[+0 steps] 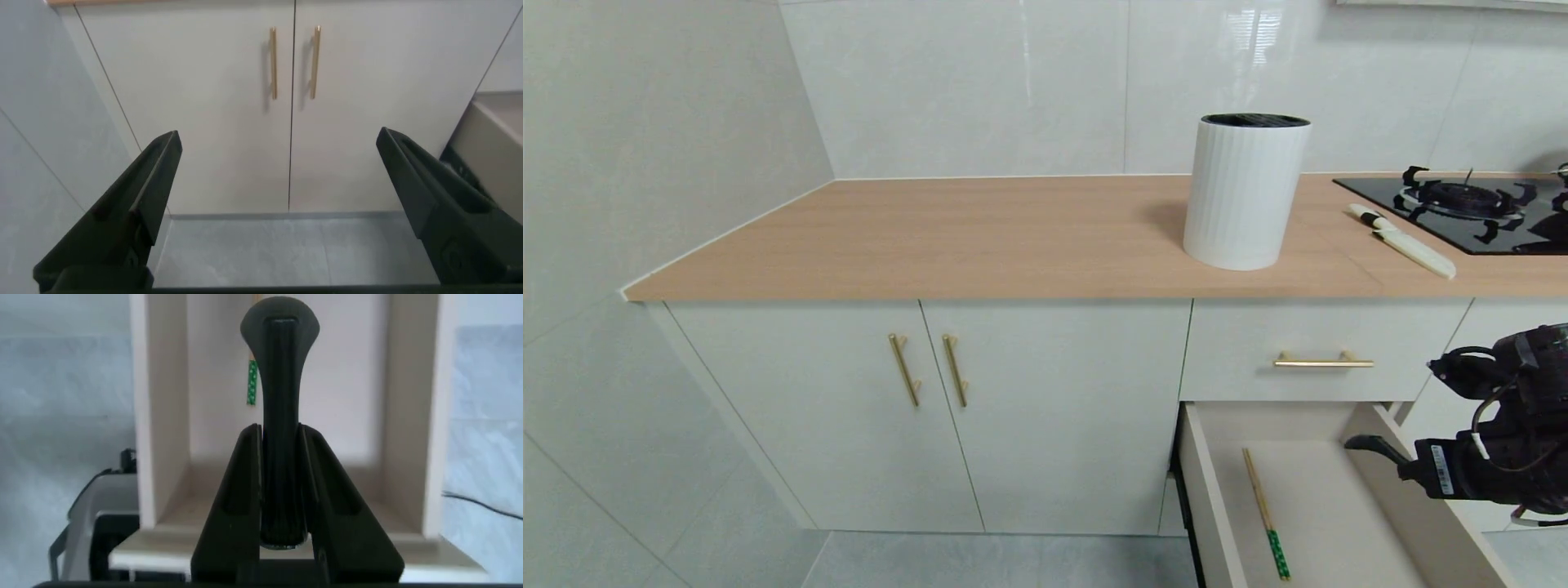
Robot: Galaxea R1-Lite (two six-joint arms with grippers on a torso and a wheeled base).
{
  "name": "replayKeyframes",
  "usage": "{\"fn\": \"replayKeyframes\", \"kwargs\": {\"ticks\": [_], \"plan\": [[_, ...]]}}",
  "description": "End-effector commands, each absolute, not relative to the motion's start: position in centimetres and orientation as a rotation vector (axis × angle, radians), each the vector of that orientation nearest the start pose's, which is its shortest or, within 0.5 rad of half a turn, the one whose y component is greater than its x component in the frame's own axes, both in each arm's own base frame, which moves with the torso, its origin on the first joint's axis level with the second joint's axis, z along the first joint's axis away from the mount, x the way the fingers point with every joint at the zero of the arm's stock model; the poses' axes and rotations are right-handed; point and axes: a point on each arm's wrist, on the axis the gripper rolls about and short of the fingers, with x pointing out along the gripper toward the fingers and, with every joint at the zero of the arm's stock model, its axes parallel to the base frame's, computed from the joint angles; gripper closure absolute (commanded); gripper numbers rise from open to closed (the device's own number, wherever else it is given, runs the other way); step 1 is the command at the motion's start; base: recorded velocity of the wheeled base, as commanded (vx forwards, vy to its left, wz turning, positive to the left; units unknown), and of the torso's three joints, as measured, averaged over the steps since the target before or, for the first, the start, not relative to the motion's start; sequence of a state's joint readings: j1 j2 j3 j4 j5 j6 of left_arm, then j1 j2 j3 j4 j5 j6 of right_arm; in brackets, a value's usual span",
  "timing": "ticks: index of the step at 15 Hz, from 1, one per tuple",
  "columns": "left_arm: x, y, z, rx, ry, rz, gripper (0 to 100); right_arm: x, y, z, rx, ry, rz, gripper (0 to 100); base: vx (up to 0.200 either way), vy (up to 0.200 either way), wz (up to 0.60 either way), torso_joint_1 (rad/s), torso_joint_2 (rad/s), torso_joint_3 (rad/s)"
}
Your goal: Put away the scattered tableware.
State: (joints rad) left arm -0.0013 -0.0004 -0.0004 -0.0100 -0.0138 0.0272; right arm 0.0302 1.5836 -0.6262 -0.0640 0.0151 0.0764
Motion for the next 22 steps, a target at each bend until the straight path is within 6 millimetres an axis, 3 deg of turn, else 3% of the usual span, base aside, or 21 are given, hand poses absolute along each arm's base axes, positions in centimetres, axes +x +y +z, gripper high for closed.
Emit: {"fn": "replayKeyframes", "kwargs": {"ticks": [1, 10, 14, 22], "plan": [[-2.3, 0.0, 7.7, 0.028, -0.011, -0.015, 0, 23.9, 0.7, 11.0, 0.063, 0.928, 0.006, 100, 0.0, 0.0, 0.0, -0.129, 0.45, 0.315], [-2.3, 0.0, 7.7, 0.028, -0.012, -0.015, 0, 27.3, 0.9, 9.8, 0.048, 0.82, 0.015, 100, 0.0, 0.0, 0.0, -0.085, 0.45, 0.358], [-2.3, 0.0, 7.7, 0.028, -0.011, -0.015, 0, 28.6, 0.9, 8.4, 0.048, 0.808, 0.016, 100, 0.0, 0.0, 0.0, -0.012, 0.14, 0.126], [-2.3, 0.0, 7.7, 0.028, -0.012, -0.015, 0, 31.8, 0.9, 0.4, 0.009, 0.886, -0.02, 100, 0.0, 0.0, 0.0, 0.0, 0.0, 0.0]]}}
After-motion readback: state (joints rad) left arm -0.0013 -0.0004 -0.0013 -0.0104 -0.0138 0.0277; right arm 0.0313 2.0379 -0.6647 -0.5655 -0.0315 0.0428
